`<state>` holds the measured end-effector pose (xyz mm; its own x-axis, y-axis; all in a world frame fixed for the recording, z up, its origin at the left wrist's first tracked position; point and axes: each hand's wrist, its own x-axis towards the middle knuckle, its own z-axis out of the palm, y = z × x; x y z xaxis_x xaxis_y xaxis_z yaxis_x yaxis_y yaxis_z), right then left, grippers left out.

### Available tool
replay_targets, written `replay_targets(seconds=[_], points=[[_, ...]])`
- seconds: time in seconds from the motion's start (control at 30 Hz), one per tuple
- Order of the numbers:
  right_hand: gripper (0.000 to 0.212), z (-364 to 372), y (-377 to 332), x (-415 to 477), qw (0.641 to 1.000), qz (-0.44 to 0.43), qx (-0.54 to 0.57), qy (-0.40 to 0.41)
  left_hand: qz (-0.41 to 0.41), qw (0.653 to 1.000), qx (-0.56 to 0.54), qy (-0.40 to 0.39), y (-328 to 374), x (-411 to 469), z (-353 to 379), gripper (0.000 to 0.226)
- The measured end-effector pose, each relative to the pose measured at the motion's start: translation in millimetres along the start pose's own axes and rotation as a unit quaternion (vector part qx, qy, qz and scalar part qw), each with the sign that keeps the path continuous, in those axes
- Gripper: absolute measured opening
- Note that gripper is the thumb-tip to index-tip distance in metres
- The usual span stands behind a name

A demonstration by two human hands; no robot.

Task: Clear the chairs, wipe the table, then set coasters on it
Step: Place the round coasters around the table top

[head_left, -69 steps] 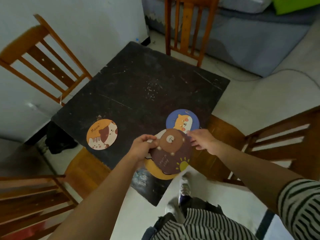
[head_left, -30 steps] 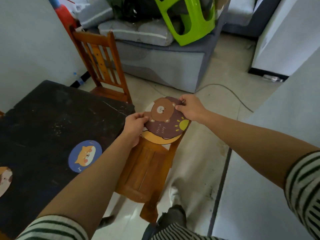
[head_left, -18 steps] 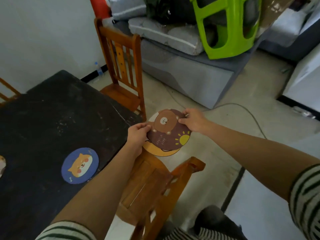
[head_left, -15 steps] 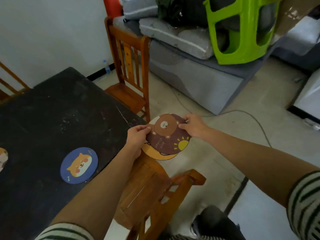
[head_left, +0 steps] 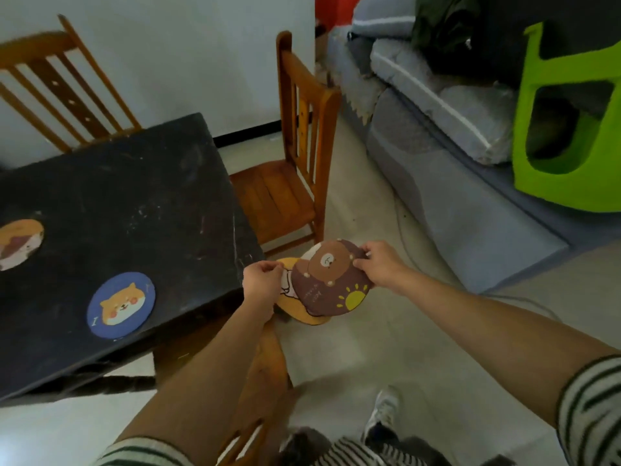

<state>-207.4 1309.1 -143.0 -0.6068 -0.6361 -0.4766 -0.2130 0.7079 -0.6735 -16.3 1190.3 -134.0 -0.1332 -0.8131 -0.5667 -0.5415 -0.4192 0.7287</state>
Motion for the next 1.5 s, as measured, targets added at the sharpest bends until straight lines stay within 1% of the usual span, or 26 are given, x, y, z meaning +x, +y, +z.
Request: replay_targets(seconds=[0.07, 0.2, 0.27, 0.4, 0.5, 0.6, 0.7, 0.8, 0.9, 1.07, 1.17, 1.23, 1.33, 1.47, 1.5], points=[[0.012, -19.7, 1.8, 18.9, 1.0, -0.013, -0.006, -0.009, -0.003, 1.0, 0.001, 0.025, 7.0, 0.8, 9.6, 0.008], [0.012, -41.8, -17.2, 56.7, 0.996, -0.051, -0.069, -0.019, -0.022, 0.996, -0.015, 0.083, 17.3, 2.8, 1.2, 0.009], [0.011, -42.9, -33.4, 74.2, 0.993, -0.068, -0.094, -0.02, -0.032, 0.992, -0.028, 0.119, 19.2, 11.8, -12.5, 0.009], [0.01, -29.0, -78.2, 116.6, 0.984, -0.105, -0.135, -0.059, -0.062, 0.98, -0.054, 0.18, 19.8, 42.0, -41.5, 0.007], [0.018, -15.3, -109.4, 151.7, 0.969, -0.149, -0.185, -0.062, -0.076, 0.975, -0.071, 0.194, 25.9, 72.6, -53.6, 0.008], [0.023, 0.4, -150.9, 183.6, 0.962, -0.17, -0.2, -0.068, -0.091, 0.975, -0.071, 0.192, 39.7, 106.0, -68.2, 0.012], [0.027, 19.3, -193.6, 211.5, 0.949, -0.205, -0.222, -0.09, -0.08, 0.975, -0.071, 0.194, 54.7, 133.7, -87.8, 0.015], [0.029, 42.7, -227.3, 231.3, 0.937, -0.228, -0.24, -0.109, -0.077, 0.971, -0.071, 0.212, 66.9, 151.2, -109.9, 0.013], [0.025, 71.0, -254.6, 246.0, 0.917, -0.259, -0.263, -0.15, -0.087, 0.965, -0.079, 0.233, 70.6, 163.0, -127.6, 0.012], [0.013, 127.5, -301.8, 277.8, 0.868, -0.313, -0.294, -0.248, -0.121, 0.95, -0.098, 0.269, 70.8, 179.6, -143.3, 0.011], [0.018, 165.4, -324.0, 297.6, 0.837, -0.333, -0.314, -0.301, -0.151, 0.936, -0.127, 0.29, 70.7, 189.3, -146.3, 0.013], [0.023, 192.7, -344.0, 318.4, 0.817, -0.336, -0.331, -0.333, -0.183, 0.918, -0.151, 0.318, 73.6, 202.9, -148.3, 0.018], [0.028, 214.9, -356.0, 335.0, 0.801, -0.343, -0.361, -0.331, -0.198, 0.91, -0.169, 0.323, 78.6, 208.2, -146.0, 0.019], [0.023, 244.0, -366.9, 366.0, 0.786, -0.349, -0.4, -0.317, -0.228, 0.884, -0.212, 0.348, 84.5, 222.2, -141.6, 0.014], [0.023, 248.8, -367.7, 373.1, 0.787, -0.346, -0.402, -0.315, -0.233, 0.879, -0.22, 0.352, 84.8, 223.0, -139.3, 0.014]])
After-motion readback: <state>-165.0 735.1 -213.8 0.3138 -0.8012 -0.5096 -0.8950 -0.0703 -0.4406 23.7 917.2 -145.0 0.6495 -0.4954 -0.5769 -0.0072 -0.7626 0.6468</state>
